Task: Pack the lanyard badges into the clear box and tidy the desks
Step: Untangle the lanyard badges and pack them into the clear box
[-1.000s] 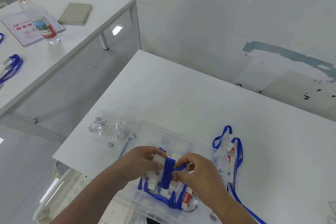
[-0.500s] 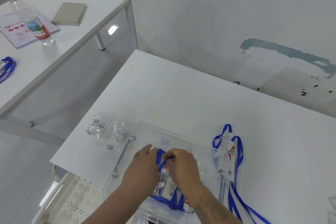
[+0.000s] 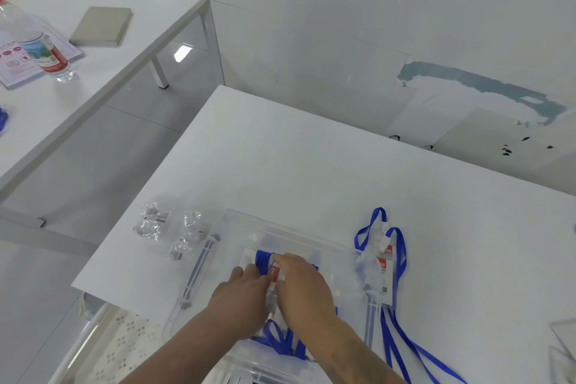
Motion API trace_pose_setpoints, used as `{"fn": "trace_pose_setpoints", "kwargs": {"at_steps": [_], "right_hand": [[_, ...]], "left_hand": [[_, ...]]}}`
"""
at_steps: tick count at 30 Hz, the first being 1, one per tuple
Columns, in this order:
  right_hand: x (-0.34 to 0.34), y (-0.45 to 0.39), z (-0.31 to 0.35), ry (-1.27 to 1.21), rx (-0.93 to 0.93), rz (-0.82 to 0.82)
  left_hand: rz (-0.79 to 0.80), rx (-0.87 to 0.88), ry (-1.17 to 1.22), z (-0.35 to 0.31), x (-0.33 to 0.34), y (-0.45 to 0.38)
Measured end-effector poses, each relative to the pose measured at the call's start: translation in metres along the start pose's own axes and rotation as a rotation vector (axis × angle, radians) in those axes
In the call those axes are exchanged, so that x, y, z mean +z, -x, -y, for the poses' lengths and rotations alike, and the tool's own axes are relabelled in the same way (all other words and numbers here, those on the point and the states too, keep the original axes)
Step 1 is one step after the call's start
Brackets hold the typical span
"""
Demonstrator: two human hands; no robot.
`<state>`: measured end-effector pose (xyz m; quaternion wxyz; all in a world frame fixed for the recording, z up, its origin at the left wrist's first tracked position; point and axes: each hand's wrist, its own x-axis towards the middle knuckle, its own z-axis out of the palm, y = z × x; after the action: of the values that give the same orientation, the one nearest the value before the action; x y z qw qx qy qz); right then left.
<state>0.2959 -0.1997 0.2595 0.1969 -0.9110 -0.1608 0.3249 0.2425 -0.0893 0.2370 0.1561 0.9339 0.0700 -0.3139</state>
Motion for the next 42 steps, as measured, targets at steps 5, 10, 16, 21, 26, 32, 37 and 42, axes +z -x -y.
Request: {"fn": "trace_pose_setpoints", "kwargs": {"at_steps": [5,10,16,21,26,32,37,42], "right_hand": [[-0.039,0.051,-0.006,-0.176,-0.106,-0.131],[-0.089,0.094,-0.049,-0.474,-0.066,-0.318],[-0.117,0.097,-0.132,-0.578,0.113,-0.466],[-0.122,0.084,-0.183,-0.429,0.174,-0.441],[-0.133,0.052,-0.205,-0.162,0.098,-0.354],[-0.123,-0.014,-0.221,0.189,-0.150,-0.219],[-0.112,-0.055,-0.234,0.342,-0.212,-0.065],[-0.132,-0.054,-0.234,0.397,-0.300,-0.117]], "left_hand": [[-0.147,0.004,0.060,-0.009,-0.009,0.007],[-0.325,-0.025,0.276,-0.043,-0.036,0.022],[-0.440,0.090,0.524,-0.123,-0.067,0.042],[-0.420,0.175,0.528,-0.186,-0.069,0.030],[-0.404,0.163,0.362,-0.223,-0.059,-0.011],[-0.323,0.103,-0.040,-0.234,-0.060,-0.073],[-0.166,0.039,-0.143,-0.233,-0.063,-0.102],[-0.175,0.054,-0.086,-0.231,-0.067,-0.103]]}}
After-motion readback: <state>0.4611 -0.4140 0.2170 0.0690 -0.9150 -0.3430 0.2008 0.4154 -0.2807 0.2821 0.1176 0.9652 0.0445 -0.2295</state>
